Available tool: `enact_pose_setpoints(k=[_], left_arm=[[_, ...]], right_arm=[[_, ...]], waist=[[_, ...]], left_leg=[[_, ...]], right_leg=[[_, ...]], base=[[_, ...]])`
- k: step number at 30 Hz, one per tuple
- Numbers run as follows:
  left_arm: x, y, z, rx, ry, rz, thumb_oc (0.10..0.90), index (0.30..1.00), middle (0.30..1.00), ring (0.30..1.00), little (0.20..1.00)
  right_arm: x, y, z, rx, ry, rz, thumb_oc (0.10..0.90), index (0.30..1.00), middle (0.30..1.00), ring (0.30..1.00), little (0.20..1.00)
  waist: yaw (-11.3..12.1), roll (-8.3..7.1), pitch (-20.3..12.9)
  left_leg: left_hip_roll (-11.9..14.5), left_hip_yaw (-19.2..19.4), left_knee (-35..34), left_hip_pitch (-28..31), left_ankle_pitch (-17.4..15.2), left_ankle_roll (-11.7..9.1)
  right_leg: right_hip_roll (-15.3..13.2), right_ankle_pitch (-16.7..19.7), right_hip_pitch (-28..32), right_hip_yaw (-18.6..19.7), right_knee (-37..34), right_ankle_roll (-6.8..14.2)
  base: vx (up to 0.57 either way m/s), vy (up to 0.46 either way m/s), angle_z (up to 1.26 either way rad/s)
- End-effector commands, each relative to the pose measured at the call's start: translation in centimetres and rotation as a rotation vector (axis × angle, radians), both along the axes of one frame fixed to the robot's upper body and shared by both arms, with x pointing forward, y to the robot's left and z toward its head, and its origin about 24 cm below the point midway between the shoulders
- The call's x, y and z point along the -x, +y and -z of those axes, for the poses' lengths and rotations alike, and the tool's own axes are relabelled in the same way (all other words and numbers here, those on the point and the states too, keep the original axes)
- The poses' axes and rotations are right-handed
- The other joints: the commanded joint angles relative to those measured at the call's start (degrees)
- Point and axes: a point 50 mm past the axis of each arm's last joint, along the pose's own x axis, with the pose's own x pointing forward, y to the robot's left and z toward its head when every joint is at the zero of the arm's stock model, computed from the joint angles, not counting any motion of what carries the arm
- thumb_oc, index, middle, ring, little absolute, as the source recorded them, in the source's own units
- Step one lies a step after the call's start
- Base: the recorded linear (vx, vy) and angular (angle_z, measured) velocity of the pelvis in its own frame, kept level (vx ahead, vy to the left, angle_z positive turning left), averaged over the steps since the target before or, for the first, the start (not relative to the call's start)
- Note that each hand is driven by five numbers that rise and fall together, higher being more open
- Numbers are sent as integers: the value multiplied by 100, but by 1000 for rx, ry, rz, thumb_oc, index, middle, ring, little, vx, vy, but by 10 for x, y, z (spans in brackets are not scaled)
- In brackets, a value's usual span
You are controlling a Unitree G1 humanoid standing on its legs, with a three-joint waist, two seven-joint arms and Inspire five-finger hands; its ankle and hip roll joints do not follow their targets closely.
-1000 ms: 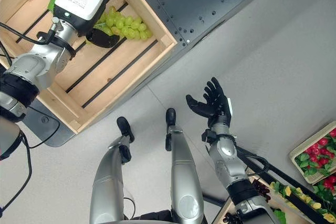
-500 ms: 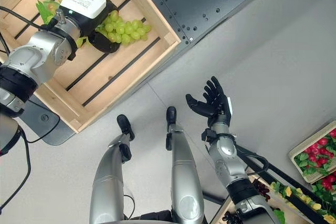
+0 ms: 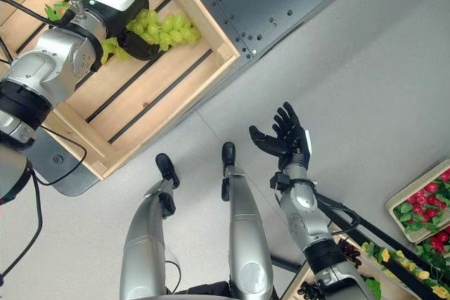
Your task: Pick up the fruits from the basket on one side to the basket on the other side
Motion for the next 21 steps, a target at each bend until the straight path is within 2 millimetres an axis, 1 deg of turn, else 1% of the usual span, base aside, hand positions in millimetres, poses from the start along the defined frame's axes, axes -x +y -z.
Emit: enact_pose_setpoints(k=[1,3,6,8,9,11,12,13,15,16,18,19,20,21], left_arm=[[9,24,-2,54,-67,10,400,300,300,300,300],[10,24,-1,81,-79,30,400,300,300,300,300],[12,27,1,174,-90,58,400,300,300,300,300],[14,32,5,357,-97,84,400,300,300,300,300],[16,35,9,487,-111,108,400,300,300,300,300],[17,38,13,579,-121,126,400,300,300,300,300],[20,43,22,699,-122,157,400,300,300,300,300],[20,43,21,700,-124,157,400,300,300,300,300],[24,47,26,850,-154,204,400,300,300,300,300],[25,48,29,892,-158,211,400,300,300,300,300],[30,54,34,1131,-167,275,400,300,300,300,300],[33,55,38,1266,-178,326,400,300,300,300,300],[34,55,41,1308,-176,342,400,300,300,300,300],[38,55,48,1420,-199,401,400,300,300,300,300]], right_arm=[[11,-21,-28,-38,-185,81,800,900,900,900,900],[11,-21,-28,-38,-188,79,800,900,900,900,900],[12,-21,-28,-32,-185,74,800,900,900,900,900],[14,-20,-27,-23,-180,72,800,900,900,900,900],[15,-19,-26,-9,-179,69,800,900,900,900,900],[16,-18,-26,0,-184,66,800,900,900,900,900],[19,-17,-25,10,-181,70,800,900,900,900,900],[19,-16,-26,10,-182,69,800,900,900,900,900],[20,-17,-28,9,-187,72,800,900,900,900,900],[20,-17,-28,12,-188,70,800,900,900,900,900],[20,-17,-29,30,-189,58,800,900,900,900,900],[20,-15,-31,47,-202,42,800,900,900,900,900],[20,-14,-31,53,-206,33,800,900,900,900,900],[20,-9,-32,66,-219,2,800,900,900,900,900]], waist=[[103,43,-65],[109,55,-65],[134,81,-65],[160,102,-65],[181,107,-65],[188,112,-65],[206,114,-65],[203,116,-65],[214,118,-65],[211,122,-65],[236,142,-65],[259,152,-65],[259,161,-65],[274,176,-65]], left_leg=[[-242,495,-377,629,-393,198],[-240,491,-345,685,-417,203],[-248,472,-284,881,-473,211],[-257,448,-268,1082,-504,215],[-261,424,-269,1255,-526,214],[-263,412,-277,1388,-546,215],[-261,343,-267,1768,-678,169],[-259,349,-268,1751,-662,173],[-241,308,-277,2063,-709,146],[-241,295,-298,2152,-707,138],[-250,251,-389,2504,-700,116],[-248,290,-450,2621,-619,148],[-262,238,-472,2736,-680,112],[-267,272,-549,2923,-617,140]], right_leg=[[212,80,342,-156,-99,2],[204,56,394,-150,-72,-3],[190,-4,585,-133,-32,-17],[172,-52,778,-115,-14,-29],[164,-91,950,-103,-13,-33],[154,-116,1074,-94,-15,-34],[118,-233,1462,-79,-38,11],[119,-217,1445,-79,-42,3],[64,-268,1788,-101,-116,-7],[51,-271,1882,-109,-148,-15],[-5,-287,2231,-119,-248,-39],[-35,-216,2341,-141,-318,-99],[-41,-275,2460,-125,-338,-61],[-81,-210,2655,-155,-446,-105]], base=[[0,0,0],[0,0,0],[0,0,0],[3,2,-2],[0,0,0],[32,3,-1],[51,5,0],[55,9,0],[14,5,-5],[38,19,-5],[-11,6,-2],[-2,5,-9],[-46,-6,-12],[10,-1,-9]])
